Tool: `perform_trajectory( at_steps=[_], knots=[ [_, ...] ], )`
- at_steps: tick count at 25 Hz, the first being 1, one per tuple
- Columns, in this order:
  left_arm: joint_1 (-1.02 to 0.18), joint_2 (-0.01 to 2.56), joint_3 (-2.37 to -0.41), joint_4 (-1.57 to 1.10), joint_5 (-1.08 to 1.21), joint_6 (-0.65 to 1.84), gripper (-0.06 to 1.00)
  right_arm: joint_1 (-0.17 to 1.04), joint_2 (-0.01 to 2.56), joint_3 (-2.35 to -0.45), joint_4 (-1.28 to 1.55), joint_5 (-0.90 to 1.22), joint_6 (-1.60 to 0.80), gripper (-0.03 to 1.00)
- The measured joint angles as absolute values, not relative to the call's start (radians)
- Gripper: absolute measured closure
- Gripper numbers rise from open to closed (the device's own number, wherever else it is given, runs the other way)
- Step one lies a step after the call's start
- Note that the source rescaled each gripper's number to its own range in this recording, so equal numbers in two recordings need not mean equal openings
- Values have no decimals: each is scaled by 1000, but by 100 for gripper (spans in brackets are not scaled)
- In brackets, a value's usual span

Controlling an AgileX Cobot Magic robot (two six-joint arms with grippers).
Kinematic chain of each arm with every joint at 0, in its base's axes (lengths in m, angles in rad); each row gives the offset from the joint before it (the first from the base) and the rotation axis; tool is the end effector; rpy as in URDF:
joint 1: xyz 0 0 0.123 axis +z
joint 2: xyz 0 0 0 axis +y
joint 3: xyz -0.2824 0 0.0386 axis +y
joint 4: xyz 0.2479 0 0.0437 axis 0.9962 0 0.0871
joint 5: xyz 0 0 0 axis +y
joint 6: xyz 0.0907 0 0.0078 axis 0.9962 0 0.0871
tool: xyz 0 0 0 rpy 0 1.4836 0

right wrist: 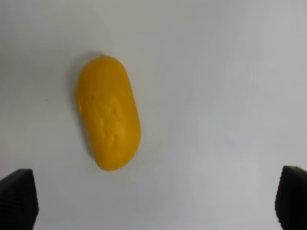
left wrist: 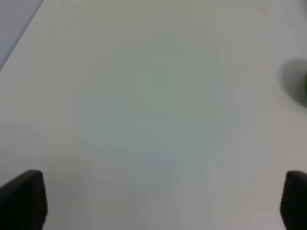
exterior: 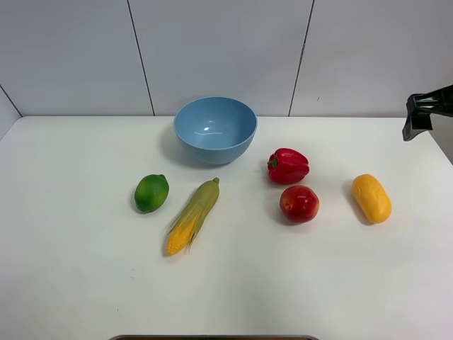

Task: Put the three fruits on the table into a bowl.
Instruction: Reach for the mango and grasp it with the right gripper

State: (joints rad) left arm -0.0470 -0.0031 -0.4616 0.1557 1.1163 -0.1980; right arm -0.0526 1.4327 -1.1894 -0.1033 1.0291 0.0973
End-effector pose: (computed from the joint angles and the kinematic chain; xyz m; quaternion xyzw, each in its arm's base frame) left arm -0.0036 0.0129 0.2629 -0.0697 0.8706 0.0183 0.4867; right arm 0.2839 -0.0230 0.3067 0.0558 0.9787 -0.0442 0.1924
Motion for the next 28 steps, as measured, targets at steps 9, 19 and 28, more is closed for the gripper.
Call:
perform_trajectory(
  at_steps=[9, 19, 28],
  knots=[
    [-47, -3, -462, 156, 1116, -198, -6, -53, 1577, -1189, -21, 970, 55, -3],
    [-47, -3, -462, 156, 1116, -198, -6, -53, 1618, -1060, -39, 857, 52, -3],
    [-47, -3, -462, 156, 1116, -197, -6, -53, 1649, -989, -46, 718, 51, -3]
  ],
)
